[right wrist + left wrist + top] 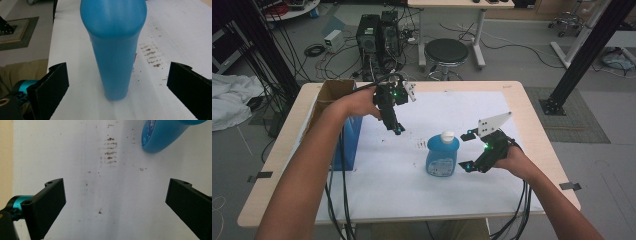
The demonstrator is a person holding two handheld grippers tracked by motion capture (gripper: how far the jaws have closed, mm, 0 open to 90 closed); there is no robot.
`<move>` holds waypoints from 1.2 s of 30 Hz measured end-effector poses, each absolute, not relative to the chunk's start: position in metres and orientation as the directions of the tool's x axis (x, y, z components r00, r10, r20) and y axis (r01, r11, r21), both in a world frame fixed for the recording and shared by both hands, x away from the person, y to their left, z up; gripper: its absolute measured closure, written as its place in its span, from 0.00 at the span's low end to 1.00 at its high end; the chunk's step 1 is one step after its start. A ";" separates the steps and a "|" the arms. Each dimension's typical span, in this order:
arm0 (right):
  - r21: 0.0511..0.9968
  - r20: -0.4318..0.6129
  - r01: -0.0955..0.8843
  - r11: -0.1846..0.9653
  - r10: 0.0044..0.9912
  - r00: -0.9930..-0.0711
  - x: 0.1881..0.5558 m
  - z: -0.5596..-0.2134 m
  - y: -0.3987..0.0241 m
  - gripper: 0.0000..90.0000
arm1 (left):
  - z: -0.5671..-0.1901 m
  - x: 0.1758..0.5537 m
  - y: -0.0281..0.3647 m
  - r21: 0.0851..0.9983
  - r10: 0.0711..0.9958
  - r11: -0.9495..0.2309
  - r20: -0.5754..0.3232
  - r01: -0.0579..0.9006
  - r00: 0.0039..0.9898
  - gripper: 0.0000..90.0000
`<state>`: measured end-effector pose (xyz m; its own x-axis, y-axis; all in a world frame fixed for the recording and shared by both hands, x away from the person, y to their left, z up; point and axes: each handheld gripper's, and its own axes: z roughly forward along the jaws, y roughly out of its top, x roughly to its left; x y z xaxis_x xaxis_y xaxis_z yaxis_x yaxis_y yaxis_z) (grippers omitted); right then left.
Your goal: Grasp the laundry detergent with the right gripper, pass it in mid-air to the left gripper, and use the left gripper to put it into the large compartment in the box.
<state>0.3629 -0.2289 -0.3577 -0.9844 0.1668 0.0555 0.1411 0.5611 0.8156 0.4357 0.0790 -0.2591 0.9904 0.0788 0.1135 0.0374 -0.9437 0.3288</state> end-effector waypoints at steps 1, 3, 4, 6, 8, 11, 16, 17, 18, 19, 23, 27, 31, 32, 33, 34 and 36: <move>0.818 0.054 0.139 0.558 0.166 -0.985 0.363 -0.358 -0.228 0.03 | -0.259 0.436 0.079 0.328 0.079 -0.944 0.114 0.037 0.990 0.03; 0.826 0.053 0.137 0.547 0.165 -0.985 0.363 -0.359 -0.227 0.03 | -0.259 0.436 0.080 0.326 0.080 -0.945 0.113 0.039 0.990 0.03; 0.830 0.056 0.138 0.540 0.165 -0.985 0.363 -0.360 -0.226 0.03 | -0.259 0.436 0.080 0.328 0.082 -0.944 0.114 0.040 0.990 0.03; 0.833 0.060 0.139 0.535 0.163 -0.985 0.364 -0.363 -0.224 0.03 | -0.259 0.436 0.080 0.329 0.079 -0.944 0.114 0.038 0.990 0.03; 0.837 0.064 0.141 0.528 0.162 -0.985 0.365 -0.366 -0.222 0.03 | -0.260 0.435 0.079 0.329 0.079 -0.943 0.112 0.038 0.991 0.03; 0.841 0.073 0.148 0.521 0.163 -0.984 0.365 -0.369 -0.220 0.03 | -0.260 0.436 0.079 0.329 0.077 -0.944 0.112 0.036 0.991 0.03; 0.855 0.067 0.143 0.499 0.167 -0.984 0.365 -0.374 -0.216 0.03 | -0.261 0.436 0.078 0.328 0.079 -0.944 0.108 0.040 0.991 0.03; 0.857 0.066 0.142 0.496 0.167 -0.984 0.365 -0.375 -0.214 0.03 | -0.261 0.436 0.078 0.328 0.080 -0.944 0.106 0.041 0.991 0.03; 0.858 0.068 0.143 0.493 0.166 -0.984 0.365 -0.376 -0.213 0.03 | -0.261 0.436 0.078 0.328 0.081 -0.944 0.104 0.043 0.991 0.03; 0.860 0.067 0.140 0.490 0.164 -0.984 0.366 -0.377 -0.212 0.03 | -0.261 0.436 0.078 0.327 0.081 -0.944 0.104 0.043 0.991 0.03; 0.866 0.067 0.138 0.480 0.162 -0.984 0.366 -0.382 -0.207 0.03 | -0.261 0.436 0.078 0.328 0.085 -0.943 0.105 0.046 0.991 0.03; 0.877 0.080 0.150 0.456 0.170 -0.982 0.367 -0.387 -0.204 0.03 | -0.261 0.436 0.079 0.326 0.088 -0.944 0.104 0.049 0.991 0.03; 0.890 0.080 0.150 0.431 0.175 -0.981 0.369 -0.391 -0.200 0.03 | -0.261 0.436 0.080 0.327 0.091 -0.943 0.105 0.052 0.990 0.03; 0.891 0.076 0.146 0.429 0.176 -0.981 0.369 -0.392 -0.199 0.03 | -0.261 0.436 0.080 0.329 0.090 -0.943 0.105 0.051 0.990 0.03; 0.892 0.076 0.145 0.428 0.174 -0.982 0.369 -0.393 -0.198 0.03 | -0.261 0.436 0.080 0.330 0.091 -0.943 0.105 0.052 0.990 0.03; 0.893 0.076 0.143 0.427 0.171 -0.982 0.369 -0.394 -0.196 0.03 | -0.261 0.436 0.080 0.330 0.093 -0.943 0.104 0.054 0.990 0.03; 0.893 0.079 0.144 0.427 0.167 -0.983 0.369 -0.396 -0.195 0.03 | -0.261 0.436 0.081 0.330 0.095 -0.942 0.106 0.055 0.990 0.03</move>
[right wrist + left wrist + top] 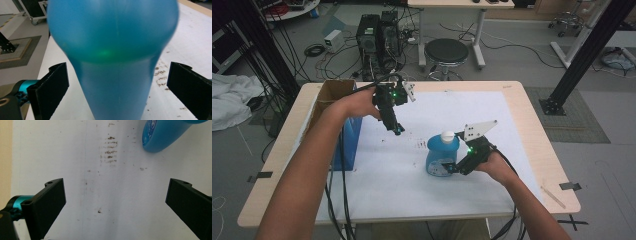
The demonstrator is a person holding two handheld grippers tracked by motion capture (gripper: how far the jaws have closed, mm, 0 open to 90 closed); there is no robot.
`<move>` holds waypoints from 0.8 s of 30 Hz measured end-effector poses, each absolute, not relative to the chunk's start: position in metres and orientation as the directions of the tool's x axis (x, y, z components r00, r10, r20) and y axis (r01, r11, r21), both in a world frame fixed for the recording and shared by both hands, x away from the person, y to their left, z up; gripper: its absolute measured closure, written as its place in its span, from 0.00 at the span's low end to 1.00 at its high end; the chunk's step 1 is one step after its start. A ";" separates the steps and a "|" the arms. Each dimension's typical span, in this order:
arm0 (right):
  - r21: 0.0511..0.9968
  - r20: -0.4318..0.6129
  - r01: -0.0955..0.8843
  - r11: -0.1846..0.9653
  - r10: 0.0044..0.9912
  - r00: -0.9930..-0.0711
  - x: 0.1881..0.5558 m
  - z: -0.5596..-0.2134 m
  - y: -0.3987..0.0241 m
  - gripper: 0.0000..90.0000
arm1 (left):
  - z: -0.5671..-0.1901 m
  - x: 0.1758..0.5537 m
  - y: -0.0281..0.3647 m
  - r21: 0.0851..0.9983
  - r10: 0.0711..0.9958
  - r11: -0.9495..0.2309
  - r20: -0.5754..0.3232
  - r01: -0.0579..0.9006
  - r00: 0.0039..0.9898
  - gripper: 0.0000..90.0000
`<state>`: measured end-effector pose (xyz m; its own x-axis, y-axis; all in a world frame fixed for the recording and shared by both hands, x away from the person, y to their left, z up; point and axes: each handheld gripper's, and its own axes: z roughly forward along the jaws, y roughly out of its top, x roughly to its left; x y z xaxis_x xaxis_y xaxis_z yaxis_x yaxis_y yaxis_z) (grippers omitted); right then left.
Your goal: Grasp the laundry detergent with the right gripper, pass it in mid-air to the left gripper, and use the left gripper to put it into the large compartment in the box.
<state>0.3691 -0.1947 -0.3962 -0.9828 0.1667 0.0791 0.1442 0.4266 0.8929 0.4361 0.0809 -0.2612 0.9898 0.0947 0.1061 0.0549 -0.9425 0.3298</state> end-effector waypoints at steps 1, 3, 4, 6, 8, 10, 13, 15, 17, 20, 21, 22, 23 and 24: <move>0.893 0.081 0.146 0.425 0.167 -0.983 0.369 -0.397 -0.194 0.03 | -0.262 0.436 0.081 0.332 0.097 -0.942 0.106 0.057 0.990 0.03; 0.897 0.083 0.146 0.417 0.167 -0.982 0.369 -0.398 -0.193 0.03 | -0.262 0.436 0.082 0.329 0.099 -0.943 0.106 0.059 0.989 0.03; 0.901 0.080 0.143 0.410 0.167 -0.983 0.370 -0.398 -0.192 0.03 | -0.262 0.436 0.083 0.330 0.099 -0.942 0.104 0.060 0.990 0.03; 0.906 0.076 0.139 0.400 0.169 -0.983 0.369 -0.399 -0.191 0.04 | -0.263 0.436 0.083 0.328 0.099 -0.943 0.104 0.060 0.990 0.03; 0.908 0.072 0.134 0.396 0.168 -0.983 0.369 -0.400 -0.190 0.04 | -0.263 0.436 0.083 0.330 0.101 -0.942 0.102 0.062 0.990 0.03; 0.911 0.074 0.133 0.390 0.164 -0.984 0.368 -0.401 -0.189 0.05 | -0.263 0.436 0.083 0.328 0.103 -0.942 0.101 0.065 0.990 0.03; 0.919 0.065 0.119 0.377 0.152 -0.986 0.367 -0.404 -0.189 0.17 | -0.263 0.436 0.084 0.329 0.105 -0.942 0.102 0.066 0.989 0.03; 0.928 0.066 0.107 0.357 0.127 -0.990 0.367 -0.405 -0.191 0.26 | -0.263 0.436 0.084 0.328 0.106 -0.942 0.104 0.067 0.989 0.03; 0.930 0.072 0.113 0.350 0.130 -0.989 0.368 -0.406 -0.190 0.26 | -0.263 0.435 0.084 0.329 0.109 -0.942 0.103 0.070 0.989 0.03; 0.933 0.078 0.118 0.339 0.128 -0.989 0.368 -0.407 -0.191 0.26 | -0.263 0.435 0.085 0.329 0.108 -0.942 0.104 0.068 0.989 0.03; 0.933 0.077 0.117 0.341 0.129 -0.989 0.368 -0.407 -0.191 0.26 | -0.263 0.435 0.085 0.328 0.109 -0.942 0.103 0.070 0.989 0.03; 0.934 0.079 0.119 0.337 0.128 -0.989 0.369 -0.407 -0.191 0.28 | -0.263 0.435 0.085 0.328 0.109 -0.942 0.102 0.070 0.989 0.03; 0.936 0.082 0.119 0.332 0.123 -0.989 0.369 -0.407 -0.192 0.30 | -0.263 0.435 0.085 0.329 0.111 -0.942 0.102 0.072 0.989 0.03; 0.937 0.080 0.116 0.329 0.121 -0.989 0.369 -0.407 -0.192 0.31 | -0.263 0.435 0.086 0.326 0.108 -0.943 0.103 0.069 0.989 0.03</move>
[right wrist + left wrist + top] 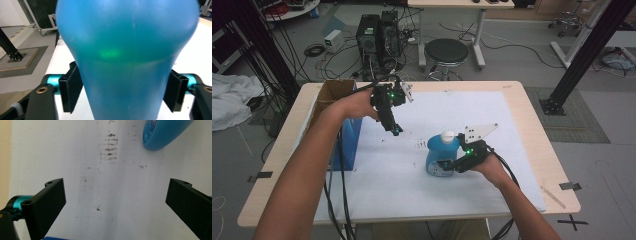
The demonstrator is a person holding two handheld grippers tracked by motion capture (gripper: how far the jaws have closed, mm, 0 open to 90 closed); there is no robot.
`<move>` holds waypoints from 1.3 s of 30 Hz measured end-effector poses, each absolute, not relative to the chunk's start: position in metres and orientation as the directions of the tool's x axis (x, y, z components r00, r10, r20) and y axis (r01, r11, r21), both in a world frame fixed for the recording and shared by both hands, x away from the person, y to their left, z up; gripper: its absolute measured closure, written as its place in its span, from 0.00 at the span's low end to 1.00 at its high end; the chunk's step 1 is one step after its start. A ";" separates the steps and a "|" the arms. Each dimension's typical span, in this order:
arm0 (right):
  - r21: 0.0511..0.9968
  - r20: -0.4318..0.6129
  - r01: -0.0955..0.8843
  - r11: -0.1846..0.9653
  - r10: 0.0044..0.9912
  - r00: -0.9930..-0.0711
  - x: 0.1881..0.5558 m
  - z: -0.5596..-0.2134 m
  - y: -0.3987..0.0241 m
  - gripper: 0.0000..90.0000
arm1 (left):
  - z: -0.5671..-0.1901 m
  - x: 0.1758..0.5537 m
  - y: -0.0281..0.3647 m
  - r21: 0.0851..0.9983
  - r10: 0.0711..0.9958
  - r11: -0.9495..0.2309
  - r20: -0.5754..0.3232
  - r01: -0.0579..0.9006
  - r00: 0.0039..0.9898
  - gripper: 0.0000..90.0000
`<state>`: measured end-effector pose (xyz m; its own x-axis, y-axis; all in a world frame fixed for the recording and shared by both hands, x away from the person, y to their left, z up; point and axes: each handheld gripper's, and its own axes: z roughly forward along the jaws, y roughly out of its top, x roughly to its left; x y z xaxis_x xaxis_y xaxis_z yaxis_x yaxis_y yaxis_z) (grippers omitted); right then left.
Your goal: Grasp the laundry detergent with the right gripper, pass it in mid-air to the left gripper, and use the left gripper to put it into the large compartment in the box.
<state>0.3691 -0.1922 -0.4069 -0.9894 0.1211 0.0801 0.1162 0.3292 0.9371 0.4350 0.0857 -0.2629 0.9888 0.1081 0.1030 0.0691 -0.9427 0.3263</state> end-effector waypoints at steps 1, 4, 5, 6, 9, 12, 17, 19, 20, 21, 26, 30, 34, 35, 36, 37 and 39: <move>0.938 0.081 0.118 0.327 0.123 -0.989 0.370 -0.407 -0.193 0.31 | -0.263 0.435 0.086 0.328 0.112 -0.942 0.102 0.073 0.988 0.03; 0.937 0.085 0.121 0.327 0.124 -0.989 0.370 -0.407 -0.193 0.32 | -0.263 0.435 0.087 0.325 0.116 -0.942 0.101 0.077 0.988 0.03; 0.937 0.086 0.122 0.328 0.124 -0.989 0.370 -0.407 -0.193 0.32 | -0.263 0.435 0.087 0.326 0.115 -0.942 0.101 0.076 0.988 0.03; 0.936 0.085 0.121 0.330 0.123 -0.989 0.370 -0.408 -0.193 0.32 | -0.263 0.435 0.087 0.326 0.114 -0.942 0.104 0.075 0.988 0.03; 0.936 0.084 0.118 0.330 0.116 -0.990 0.371 -0.408 -0.194 0.36 | -0.263 0.435 0.087 0.328 0.117 -0.942 0.103 0.077 0.988 0.03; 0.938 0.079 0.114 0.329 0.117 -0.990 0.371 -0.409 -0.194 0.38 | -0.263 0.435 0.087 0.328 0.116 -0.941 0.103 0.076 0.988 0.03; 0.939 0.078 0.109 0.325 0.109 -0.991 0.372 -0.409 -0.194 0.43 | -0.264 0.435 0.086 0.328 0.118 -0.941 0.098 0.080 0.988 0.03; 0.940 0.073 0.103 0.324 0.102 -0.992 0.372 -0.409 -0.194 0.45 | -0.264 0.435 0.085 0.328 0.118 -0.941 0.099 0.079 0.988 0.03; 0.940 0.074 0.103 0.324 0.102 -0.992 0.371 -0.409 -0.194 0.46 | -0.264 0.435 0.085 0.328 0.116 -0.942 0.099 0.078 0.988 0.03; 0.940 0.073 0.103 0.324 0.101 -0.992 0.371 -0.409 -0.194 0.46 | -0.265 0.435 0.085 0.327 0.114 -0.942 0.098 0.076 0.989 0.03; 0.941 0.068 0.098 0.324 0.103 -0.992 0.371 -0.409 -0.194 0.47 | -0.265 0.435 0.085 0.327 0.116 -0.942 0.098 0.078 0.988 0.03; 0.945 0.046 0.078 0.319 0.105 -0.993 0.369 -0.410 -0.194 0.49 | -0.266 0.436 0.085 0.327 0.115 -0.942 0.099 0.077 0.988 0.03; 0.949 0.030 0.067 0.307 0.123 -0.992 0.368 -0.410 -0.194 0.50 | -0.266 0.435 0.087 0.330 0.121 -0.940 0.096 0.083 0.988 0.03; 0.950 0.033 0.071 0.305 0.128 -0.991 0.368 -0.410 -0.194 0.50 | -0.266 0.434 0.087 0.330 0.127 -0.940 0.089 0.091 0.988 0.03; 0.949 0.038 0.076 0.305 0.128 -0.991 0.368 -0.409 -0.194 0.50 | -0.266 0.434 0.087 0.329 0.130 -0.940 0.088 0.094 0.988 0.03; 0.951 0.038 0.076 0.298 0.133 -0.990 0.368 -0.408 -0.194 0.50 | -0.265 0.434 0.087 0.330 0.131 -0.939 0.086 0.096 0.988 0.03; 0.957 0.044 0.082 0.277 0.141 -0.989 0.367 -0.404 -0.195 0.50 | -0.264 0.432 0.087 0.334 0.138 -0.937 0.084 0.102 0.987 0.03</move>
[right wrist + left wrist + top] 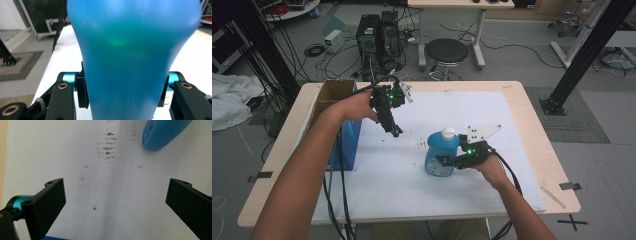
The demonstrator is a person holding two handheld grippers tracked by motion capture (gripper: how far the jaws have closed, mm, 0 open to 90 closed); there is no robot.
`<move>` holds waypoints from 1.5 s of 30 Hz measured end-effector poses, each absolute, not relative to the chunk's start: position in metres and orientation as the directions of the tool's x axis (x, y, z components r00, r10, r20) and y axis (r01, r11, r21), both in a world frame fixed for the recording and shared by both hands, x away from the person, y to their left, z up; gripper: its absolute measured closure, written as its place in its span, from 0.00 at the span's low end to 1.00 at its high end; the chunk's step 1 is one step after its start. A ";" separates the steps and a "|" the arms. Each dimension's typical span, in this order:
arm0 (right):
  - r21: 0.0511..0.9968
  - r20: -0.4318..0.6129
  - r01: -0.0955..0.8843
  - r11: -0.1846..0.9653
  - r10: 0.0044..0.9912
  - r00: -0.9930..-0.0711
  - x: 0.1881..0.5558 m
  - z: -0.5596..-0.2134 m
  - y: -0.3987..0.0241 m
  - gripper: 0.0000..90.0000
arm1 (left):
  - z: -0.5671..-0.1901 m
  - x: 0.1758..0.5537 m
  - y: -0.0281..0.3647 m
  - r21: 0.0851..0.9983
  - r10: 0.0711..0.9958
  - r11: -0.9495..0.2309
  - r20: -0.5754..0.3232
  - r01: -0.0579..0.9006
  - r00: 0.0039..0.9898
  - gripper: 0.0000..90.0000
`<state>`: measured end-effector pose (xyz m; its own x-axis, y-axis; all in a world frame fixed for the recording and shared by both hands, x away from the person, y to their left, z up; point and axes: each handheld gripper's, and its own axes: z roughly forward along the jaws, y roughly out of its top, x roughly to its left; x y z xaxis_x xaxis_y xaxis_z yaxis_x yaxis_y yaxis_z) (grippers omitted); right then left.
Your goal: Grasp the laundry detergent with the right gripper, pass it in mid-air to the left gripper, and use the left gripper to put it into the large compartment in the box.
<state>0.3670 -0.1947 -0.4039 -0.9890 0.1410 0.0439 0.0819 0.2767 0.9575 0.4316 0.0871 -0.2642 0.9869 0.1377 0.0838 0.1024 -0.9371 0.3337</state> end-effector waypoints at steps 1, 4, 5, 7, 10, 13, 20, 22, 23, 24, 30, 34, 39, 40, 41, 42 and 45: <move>0.960 0.050 0.088 0.267 0.145 -0.988 0.367 -0.401 -0.196 0.50 | -0.263 0.430 0.087 0.334 0.142 -0.936 0.080 0.107 0.987 0.03; 0.960 0.041 0.084 0.269 0.159 -0.986 0.366 -0.392 -0.199 0.50 | -0.260 0.426 0.085 0.338 0.154 -0.933 0.074 0.120 0.985 0.03; 0.959 0.043 0.087 0.271 0.163 -0.986 0.366 -0.390 -0.200 0.50 | -0.259 0.424 0.085 0.340 0.152 -0.933 0.069 0.120 0.986 0.03; 0.956 0.045 0.091 0.277 0.169 -0.985 0.365 -0.384 -0.202 0.50 | -0.256 0.419 0.084 0.337 0.141 -0.935 0.071 0.109 0.987 0.03; 0.952 0.036 0.086 0.294 0.172 -0.984 0.360 -0.375 -0.202 0.50 | -0.253 0.411 0.082 0.332 0.145 -0.936 0.053 0.119 0.988 0.03; 0.949 0.020 0.072 0.307 0.168 -0.986 0.355 -0.367 -0.202 0.50 | -0.249 0.404 0.080 0.325 0.144 -0.937 0.029 0.127 0.989 0.03; 0.943 0.011 0.057 0.328 0.139 -0.990 0.346 -0.351 -0.198 0.50 | -0.238 0.386 0.074 0.304 0.135 -0.944 0.000 0.129 0.991 0.03; 0.938 0.011 0.054 0.343 0.127 -0.992 0.345 -0.347 -0.196 0.50 | -0.234 0.380 0.072 0.303 0.127 -0.945 -0.001 0.121 0.992 0.03; 0.936 0.012 0.054 0.347 0.124 -0.992 0.346 -0.345 -0.195 0.50 | -0.231 0.377 0.070 0.304 0.119 -0.946 0.001 0.113 0.993 0.03; 0.934 0.017 0.057 0.352 0.115 -0.993 0.346 -0.343 -0.194 0.50 | -0.229 0.375 0.069 0.300 0.119 -0.947 -0.002 0.114 0.993 0.03; 0.915 0.018 0.047 0.401 0.076 -0.997 0.351 -0.334 -0.183 0.50 | -0.220 0.366 0.058 0.272 0.111 -0.956 -0.025 0.114 0.994 0.03; 0.910 0.023 0.040 0.412 0.045 -0.999 0.353 -0.331 -0.175 0.50 | -0.217 0.363 0.052 0.275 0.098 -0.956 -0.026 0.101 0.995 0.03; 0.904 0.028 0.036 0.427 0.024 -0.999 0.356 -0.331 -0.166 0.50 | -0.215 0.361 0.044 0.268 0.077 -0.960 -0.027 0.081 0.997 0.03; 0.903 0.029 0.036 0.427 0.024 -0.999 0.356 -0.332 -0.165 0.50 | -0.215 0.361 0.042 0.268 0.075 -0.960 -0.028 0.079 0.997 0.03; 0.904 0.032 0.038 0.426 0.022 -0.999 0.356 -0.332 -0.164 0.50 | -0.215 0.361 0.041 0.267 0.072 -0.961 -0.031 0.078 0.997 0.03; 0.904 0.033 0.037 0.426 0.018 -0.999 0.357 -0.333 -0.163 0.50 | -0.215 0.361 0.040 0.265 0.066 -0.962 -0.033 0.072 0.997 0.03; 0.904 0.035 0.036 0.425 0.011 -0.999 0.358 -0.333 -0.161 0.50 | -0.216 0.360 0.035 0.259 0.054 -0.964 -0.038 0.062 0.998 0.03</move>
